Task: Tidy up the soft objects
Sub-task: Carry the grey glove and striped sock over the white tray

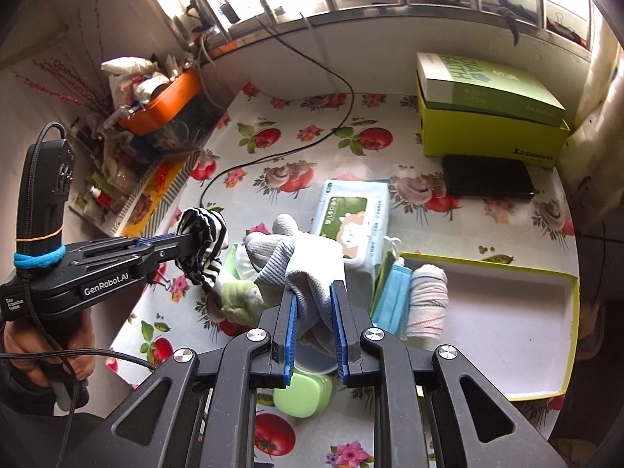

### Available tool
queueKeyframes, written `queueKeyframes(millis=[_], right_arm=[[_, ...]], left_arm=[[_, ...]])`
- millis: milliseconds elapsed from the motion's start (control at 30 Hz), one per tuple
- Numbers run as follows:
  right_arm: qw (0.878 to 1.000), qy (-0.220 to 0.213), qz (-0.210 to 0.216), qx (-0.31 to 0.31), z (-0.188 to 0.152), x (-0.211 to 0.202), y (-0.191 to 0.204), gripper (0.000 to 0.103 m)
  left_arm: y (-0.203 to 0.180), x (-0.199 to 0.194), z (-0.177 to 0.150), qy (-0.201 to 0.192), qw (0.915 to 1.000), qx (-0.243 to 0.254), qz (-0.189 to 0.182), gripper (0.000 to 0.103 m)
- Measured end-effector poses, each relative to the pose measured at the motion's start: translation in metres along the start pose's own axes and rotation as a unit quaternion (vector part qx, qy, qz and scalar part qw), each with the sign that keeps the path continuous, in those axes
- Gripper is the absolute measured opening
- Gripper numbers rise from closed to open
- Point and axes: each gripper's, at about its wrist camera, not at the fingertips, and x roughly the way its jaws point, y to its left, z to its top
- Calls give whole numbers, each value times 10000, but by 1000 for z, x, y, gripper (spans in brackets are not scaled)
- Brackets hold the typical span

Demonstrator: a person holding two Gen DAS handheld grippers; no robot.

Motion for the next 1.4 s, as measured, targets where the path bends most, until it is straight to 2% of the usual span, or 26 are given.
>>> queueKeyframes(millis=[800, 1400], right_arm=[[9962, -294, -278, 771, -27, -30, -68, 16], [9889, -105, -532, 1386, -49, -18, -124, 16]], left_arm=[[-86, 26, 14, 250, 9953, 910, -222, 6], [-128, 76, 15, 826, 9863, 1267, -656, 6]])
